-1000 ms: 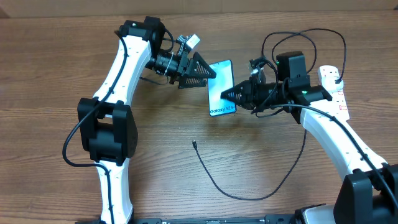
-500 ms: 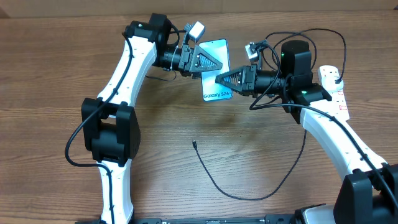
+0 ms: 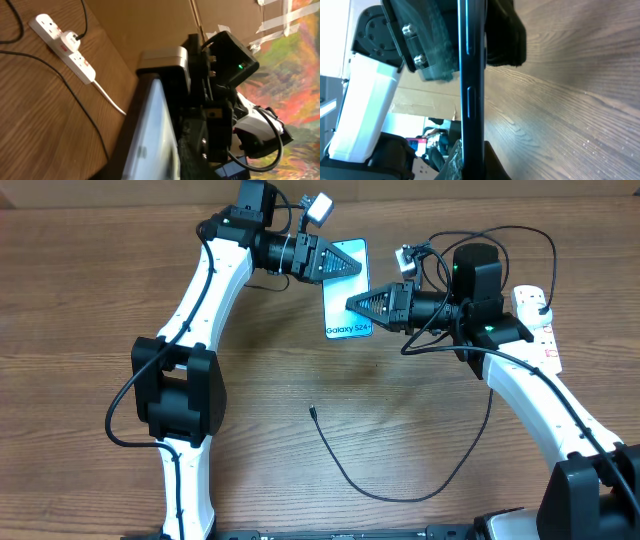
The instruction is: Plug charger to phone and switch on socket
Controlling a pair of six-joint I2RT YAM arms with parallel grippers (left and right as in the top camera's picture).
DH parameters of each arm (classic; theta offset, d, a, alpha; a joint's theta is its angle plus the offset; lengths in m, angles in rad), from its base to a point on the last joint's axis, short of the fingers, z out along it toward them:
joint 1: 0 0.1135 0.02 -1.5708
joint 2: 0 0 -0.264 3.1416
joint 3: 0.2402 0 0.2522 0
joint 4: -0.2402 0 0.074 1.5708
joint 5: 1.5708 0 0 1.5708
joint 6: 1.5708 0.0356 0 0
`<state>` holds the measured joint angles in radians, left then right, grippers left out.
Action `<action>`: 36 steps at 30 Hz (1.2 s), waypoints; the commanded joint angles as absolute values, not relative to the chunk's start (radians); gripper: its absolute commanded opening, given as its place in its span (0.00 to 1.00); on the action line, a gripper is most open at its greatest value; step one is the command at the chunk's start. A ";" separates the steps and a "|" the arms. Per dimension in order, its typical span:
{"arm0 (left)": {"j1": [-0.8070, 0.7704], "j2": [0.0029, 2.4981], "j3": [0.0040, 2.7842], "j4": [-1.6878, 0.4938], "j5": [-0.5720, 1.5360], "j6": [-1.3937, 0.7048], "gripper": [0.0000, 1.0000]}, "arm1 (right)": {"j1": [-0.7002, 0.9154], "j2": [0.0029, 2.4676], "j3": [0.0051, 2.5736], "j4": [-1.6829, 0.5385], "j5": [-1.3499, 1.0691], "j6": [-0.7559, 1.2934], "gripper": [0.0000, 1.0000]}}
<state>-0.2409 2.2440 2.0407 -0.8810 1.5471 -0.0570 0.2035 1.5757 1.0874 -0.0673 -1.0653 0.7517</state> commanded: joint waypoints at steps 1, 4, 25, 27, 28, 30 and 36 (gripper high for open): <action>-0.251 2.242 2.063 -0.815 1.581 -0.263 0.26 | 0.202 1.565 1.094 -0.068 -1.024 0.758 0.04; -0.252 2.242 2.067 -0.766 1.581 -0.318 0.26 | 0.202 1.565 1.094 -0.036 -1.003 0.756 0.04; -0.289 2.242 2.078 -0.572 1.581 -0.532 0.33 | 0.202 1.565 1.094 0.138 -0.815 0.816 0.04; -0.285 2.242 2.078 -0.561 1.581 -0.540 0.32 | 0.202 1.565 1.094 0.133 -0.815 0.815 0.04; -0.282 2.242 2.078 -0.553 1.581 -0.548 0.31 | 0.202 1.565 1.094 0.126 -0.815 0.815 0.04; -0.275 2.242 2.078 -0.534 1.581 -0.568 0.31 | 0.202 1.565 1.094 0.113 -0.816 0.815 0.04; -0.269 2.242 2.078 -0.493 1.581 -0.611 0.29 | 0.202 1.565 1.094 0.075 -0.815 0.815 0.04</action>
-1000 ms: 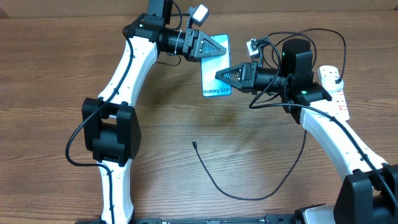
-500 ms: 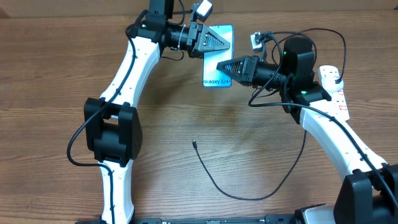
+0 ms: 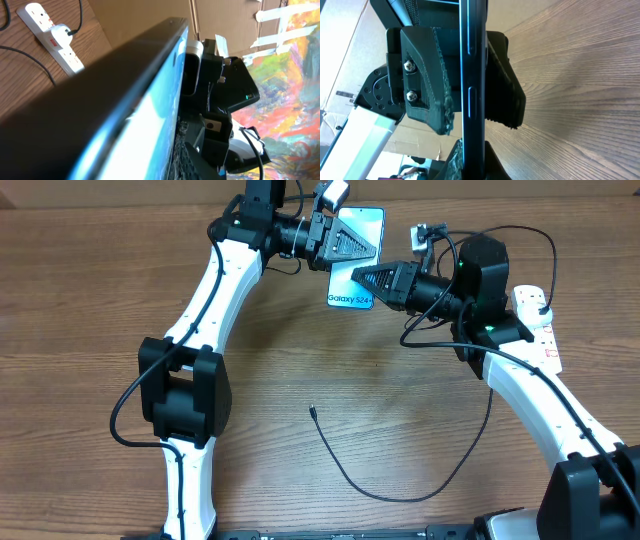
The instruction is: Plug charger to phone and switch on socket
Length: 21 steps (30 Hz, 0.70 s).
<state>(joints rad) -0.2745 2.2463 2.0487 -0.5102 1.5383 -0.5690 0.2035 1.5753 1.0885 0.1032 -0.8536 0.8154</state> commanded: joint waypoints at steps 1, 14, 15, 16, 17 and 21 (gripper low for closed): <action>-0.269 2.242 2.078 -0.491 1.581 -0.614 0.27 | 0.202 1.565 1.094 0.072 -0.816 0.815 0.04; -0.268 2.242 2.078 -0.490 1.581 -0.612 0.04 | 0.194 1.565 1.094 0.064 -0.835 0.794 0.71; -0.268 2.242 2.078 -0.490 1.582 -0.604 0.04 | 0.188 1.565 1.094 0.062 -0.851 0.780 0.75; -0.268 2.242 2.077 -0.496 1.582 -0.597 0.04 | 0.180 1.565 1.094 0.060 -0.870 0.773 0.77; -0.268 2.242 2.077 -0.503 1.582 -0.594 0.04 | 0.167 1.565 1.094 0.055 -0.898 0.764 0.80; -0.268 2.242 2.077 -0.605 1.540 -0.524 0.04 | 0.109 1.565 1.094 0.020 -1.002 0.742 0.87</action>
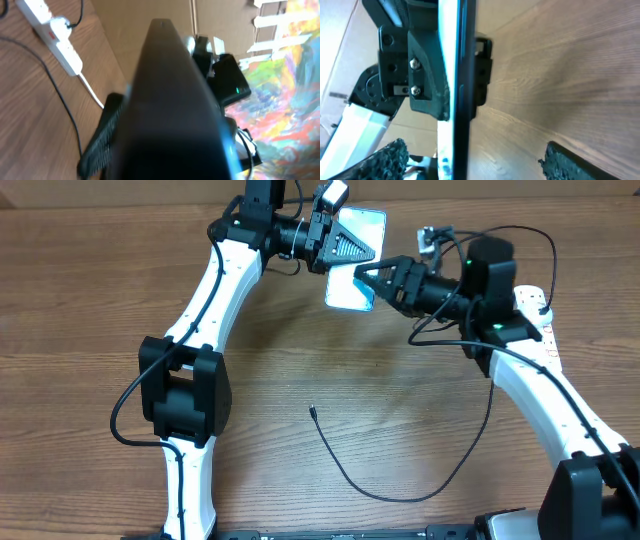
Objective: Plug charger to phone and switch on socket
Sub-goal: 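Open the right gripper and withdraw it, left gripper holding phone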
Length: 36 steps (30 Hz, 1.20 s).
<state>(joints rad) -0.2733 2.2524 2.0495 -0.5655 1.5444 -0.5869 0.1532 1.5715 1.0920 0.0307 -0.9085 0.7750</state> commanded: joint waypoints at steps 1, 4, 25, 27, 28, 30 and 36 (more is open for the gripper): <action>-0.268 2.242 2.077 -0.658 1.505 -0.495 0.04 | 0.094 1.565 1.094 0.000 -1.018 0.739 0.87; -0.269 2.242 2.077 -0.907 1.285 -0.421 0.04 | 0.045 1.565 1.094 -0.117 -1.032 0.686 0.87; -0.418 2.242 2.077 -1.691 0.915 -0.422 0.04 | -0.006 1.565 1.094 -0.905 -0.329 0.440 1.00; -0.445 2.242 2.076 -1.691 0.940 -0.434 0.04 | -0.006 1.565 1.094 -0.900 -0.329 0.440 1.00; -0.456 2.242 2.076 -1.691 0.951 -0.434 0.05 | -0.006 1.565 1.094 -0.899 -0.329 0.440 1.00; -0.477 2.242 2.076 -1.691 0.989 -0.434 0.04 | -0.006 1.565 1.094 -0.899 -0.330 0.440 1.00; -0.512 2.242 2.076 -1.691 1.058 -0.539 0.04 | -0.006 1.565 1.094 -0.899 -0.329 0.440 1.00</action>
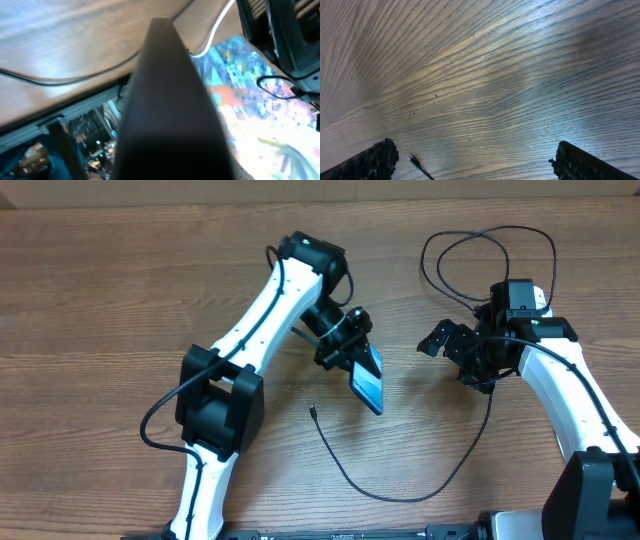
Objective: Plug charger to phone and switch on socket
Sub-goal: 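Open the right gripper and withdraw it, left gripper holding phone, then move the right gripper down to the black cable's USB-C plug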
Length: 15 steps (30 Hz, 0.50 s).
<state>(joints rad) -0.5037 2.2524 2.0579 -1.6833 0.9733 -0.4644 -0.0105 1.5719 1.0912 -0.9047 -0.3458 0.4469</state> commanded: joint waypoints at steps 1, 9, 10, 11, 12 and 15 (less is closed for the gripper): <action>-0.513 2.242 2.076 -1.691 1.064 -0.565 0.04 | -0.006 1.565 1.094 -0.899 -0.330 0.440 1.00; -0.509 2.242 2.076 -1.691 1.112 -0.673 0.04 | -0.006 1.565 1.094 -0.899 -0.329 0.440 1.00; -0.509 2.242 2.077 -1.691 1.136 -0.652 0.04 | -0.006 1.565 1.094 -0.899 -0.329 0.440 1.00; -0.509 2.242 2.076 -1.691 1.162 -0.634 0.04 | -0.006 1.565 1.094 -0.899 -0.330 0.440 1.00; -0.509 2.242 2.076 -1.691 1.185 -0.627 0.04 | -0.006 1.565 1.094 -0.899 -0.329 0.440 1.00; -0.509 2.242 2.077 -1.691 1.224 -0.628 0.04 | -0.006 1.565 1.094 -0.899 -0.329 0.440 1.00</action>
